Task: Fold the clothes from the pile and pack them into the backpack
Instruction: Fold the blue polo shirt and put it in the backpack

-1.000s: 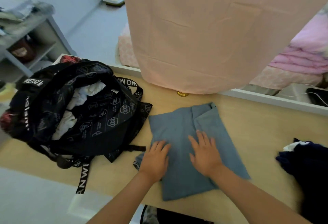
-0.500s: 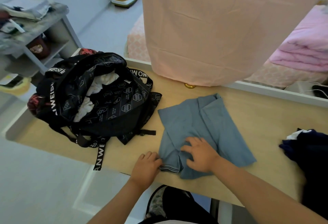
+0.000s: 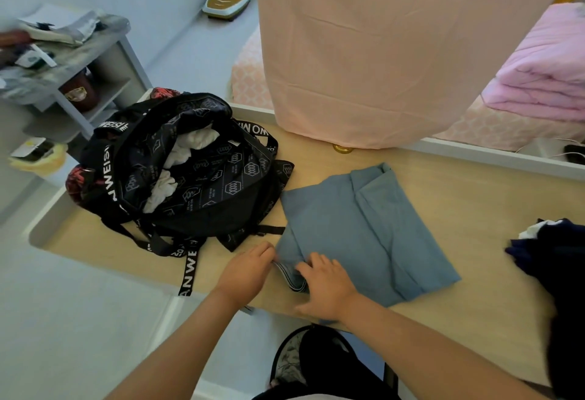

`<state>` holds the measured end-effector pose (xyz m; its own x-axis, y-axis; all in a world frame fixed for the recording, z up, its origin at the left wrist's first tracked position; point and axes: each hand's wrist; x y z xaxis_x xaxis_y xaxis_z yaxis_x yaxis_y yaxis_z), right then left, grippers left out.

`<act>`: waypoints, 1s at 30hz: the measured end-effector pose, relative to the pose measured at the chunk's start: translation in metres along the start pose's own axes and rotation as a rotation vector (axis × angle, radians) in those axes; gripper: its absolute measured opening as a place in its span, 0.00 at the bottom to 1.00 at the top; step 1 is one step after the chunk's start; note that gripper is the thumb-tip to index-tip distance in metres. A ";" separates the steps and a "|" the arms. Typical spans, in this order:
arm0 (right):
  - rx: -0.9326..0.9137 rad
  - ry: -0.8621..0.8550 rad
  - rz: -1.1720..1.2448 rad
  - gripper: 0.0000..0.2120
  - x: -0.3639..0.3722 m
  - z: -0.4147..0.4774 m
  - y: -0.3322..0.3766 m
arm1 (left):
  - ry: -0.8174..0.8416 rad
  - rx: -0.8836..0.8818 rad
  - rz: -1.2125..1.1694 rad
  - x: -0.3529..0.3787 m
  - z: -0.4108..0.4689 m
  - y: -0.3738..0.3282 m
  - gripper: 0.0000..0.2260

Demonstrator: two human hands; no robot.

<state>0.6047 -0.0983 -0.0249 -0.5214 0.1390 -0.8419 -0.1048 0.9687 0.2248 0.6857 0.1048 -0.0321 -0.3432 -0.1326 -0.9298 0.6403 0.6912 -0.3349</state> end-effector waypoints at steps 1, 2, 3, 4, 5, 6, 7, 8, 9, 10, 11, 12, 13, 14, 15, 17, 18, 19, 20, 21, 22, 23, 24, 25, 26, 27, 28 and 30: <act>0.011 -0.021 -0.005 0.24 -0.001 0.004 0.006 | 0.010 0.007 -0.044 -0.005 0.003 -0.004 0.02; 0.018 -0.069 0.009 0.16 -0.003 0.007 0.011 | 0.031 -0.007 -0.099 -0.011 0.007 -0.008 0.04; 0.042 -0.120 0.058 0.09 -0.006 0.009 0.013 | 0.051 -0.039 -0.163 -0.017 0.011 -0.011 0.05; 0.077 -0.167 0.137 0.05 -0.009 0.009 0.014 | 0.055 -0.070 -0.238 -0.022 0.018 -0.012 0.05; 0.122 -0.202 0.237 0.05 -0.014 0.007 0.013 | 0.035 -0.093 -0.320 -0.025 0.026 -0.014 0.04; 0.176 -0.219 0.346 0.08 -0.018 0.005 0.009 | -0.008 -0.113 -0.406 -0.027 0.036 -0.017 0.03; 0.236 -0.234 0.439 0.10 -0.021 0.003 0.003 | -0.065 -0.131 -0.493 -0.029 0.046 -0.021 0.03; 0.301 -0.256 0.496 0.12 -0.024 0.002 -0.005 | -0.125 -0.136 -0.565 -0.030 0.057 -0.027 0.05; 0.371 -0.279 0.534 0.12 -0.026 0.002 -0.015 | -0.165 -0.125 -0.614 -0.030 0.065 -0.034 0.08; 0.444 -0.299 0.564 0.12 -0.027 0.001 -0.025 | -0.165 -0.091 -0.622 -0.027 0.072 -0.041 0.13; 0.517 -0.301 0.599 0.12 -0.028 0.002 -0.036 | -0.128 -0.037 -0.589 -0.021 0.077 -0.046 0.17; 0.579 -0.291 0.638 0.11 -0.028 0.003 -0.045 | -0.070 0.019 -0.511 -0.012 0.080 -0.050 0.21; 0.629 -0.275 0.680 0.11 -0.026 0.005 -0.052 | -0.019 0.069 -0.394 -0.001 0.081 -0.050 0.22; 0.669 -0.257 0.714 0.09 -0.024 0.007 -0.059 | 0.016 0.121 -0.254 0.009 0.081 -0.048 0.23; 0.703 -0.239 0.738 0.08 -0.023 0.008 -0.063 | 0.059 0.165 -0.127 0.017 0.080 -0.044 0.24; 0.736 -0.224 0.717 0.07 -0.020 0.006 -0.071 | 0.220 0.175 0.056 0.027 0.077 -0.034 0.25; 0.737 -0.223 0.660 0.09 -0.019 0.003 -0.074 | 0.313 0.150 0.106 0.028 0.075 -0.030 0.27; 0.740 -0.219 0.596 0.11 -0.018 0.000 -0.076 | 0.376 0.127 0.139 0.028 0.074 -0.026 0.28; 0.736 -0.213 0.542 0.12 -0.017 -0.003 -0.080 | 0.391 0.118 0.163 0.027 0.075 -0.022 0.30; 0.729 -0.197 0.503 0.13 -0.015 -0.005 -0.085 | 0.375 0.121 0.191 0.026 0.076 -0.020 0.32; 0.723 -0.184 0.475 0.12 -0.012 -0.006 -0.087 | 0.328 0.138 0.227 0.024 0.078 -0.018 0.33; 0.722 -0.185 0.423 0.12 -0.011 -0.008 -0.087 | 0.271 0.172 0.267 0.022 0.082 -0.019 0.35; 0.692 -0.232 0.350 0.12 -0.010 -0.008 -0.085 | 0.245 0.198 0.305 0.020 0.087 -0.020 0.35; 0.616 -0.297 0.259 0.11 -0.010 -0.008 -0.081 | 0.216 0.229 0.340 0.021 0.094 -0.021 0.34; 0.497 -0.375 0.186 0.10 -0.009 -0.008 -0.076 | 0.218 0.260 0.361 0.020 0.100 -0.024 0.32; 0.368 -0.420 0.116 0.08 -0.008 -0.009 -0.070 | 0.222 0.293 0.372 0.019 0.106 -0.026 0.29; 0.257 -0.356 0.128 0.08 -0.007 -0.008 -0.064 | 0.224 0.324 0.381 0.017 0.113 -0.028 0.27; 0.230 -0.092 0.229 0.20 -0.003 -0.007 -0.055 | 0.222 0.347 0.392 0.014 0.126 -0.029 0.23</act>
<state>0.6062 -0.1539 -0.0309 -0.4295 0.3665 -0.8254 0.2053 0.9296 0.3060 0.7484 -0.0064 -0.0548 -0.1466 0.2652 -0.9530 0.9245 0.3795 -0.0366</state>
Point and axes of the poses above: each hand's wrist, its own z-axis towards the middle knuckle, its own x-axis out of the palm, y = z × x, and after that the axes turned 8 degrees about y, right-handed
